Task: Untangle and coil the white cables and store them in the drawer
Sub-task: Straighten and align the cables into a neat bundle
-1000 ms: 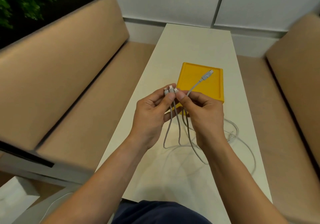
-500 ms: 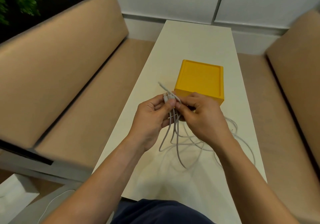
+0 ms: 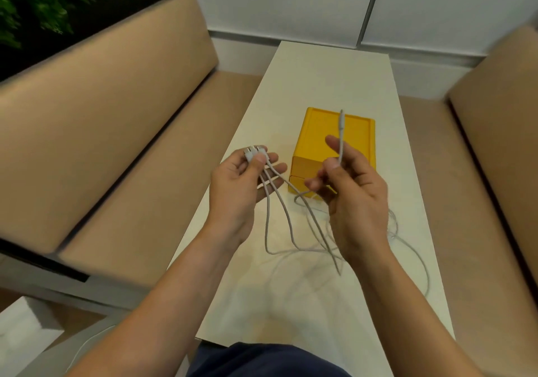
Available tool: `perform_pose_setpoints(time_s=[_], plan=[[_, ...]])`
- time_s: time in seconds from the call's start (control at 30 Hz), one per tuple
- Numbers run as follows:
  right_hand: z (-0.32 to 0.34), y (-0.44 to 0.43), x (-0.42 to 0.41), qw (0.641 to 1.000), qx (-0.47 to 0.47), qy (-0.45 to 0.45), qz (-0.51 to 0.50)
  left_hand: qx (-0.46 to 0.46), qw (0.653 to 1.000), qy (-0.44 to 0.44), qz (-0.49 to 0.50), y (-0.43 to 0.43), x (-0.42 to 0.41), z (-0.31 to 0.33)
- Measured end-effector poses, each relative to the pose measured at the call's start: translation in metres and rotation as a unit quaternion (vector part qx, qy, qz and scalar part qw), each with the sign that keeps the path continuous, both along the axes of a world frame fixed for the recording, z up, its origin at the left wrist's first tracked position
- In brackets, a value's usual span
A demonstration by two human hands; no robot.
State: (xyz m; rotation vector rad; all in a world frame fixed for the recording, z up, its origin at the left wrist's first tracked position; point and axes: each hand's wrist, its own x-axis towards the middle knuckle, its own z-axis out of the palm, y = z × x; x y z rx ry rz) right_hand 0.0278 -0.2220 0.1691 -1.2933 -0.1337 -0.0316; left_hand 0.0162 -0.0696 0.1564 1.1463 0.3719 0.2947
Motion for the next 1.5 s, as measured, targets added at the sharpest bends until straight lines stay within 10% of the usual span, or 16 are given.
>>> perform_pose_setpoints(time_s=[0.57, 0.97, 1.5], plan=[[-0.017, 0.014, 0.0, 0.934, -0.318, -0.141, -0.082, 0.052, 0.997, -0.053, -0.033, -0.012, -0.004, 0.006], [-0.017, 0.025, 0.0, 0.93, -0.264, -0.229, -0.118, 0.046, 0.996, -0.057, -0.051, -0.012, -0.005, 0.014], [-0.026, 0.022, 0.011, 0.941, -0.289, -0.15, -0.09, -0.211, 0.972, 0.004, -0.107, -0.019, -0.001, 0.009]])
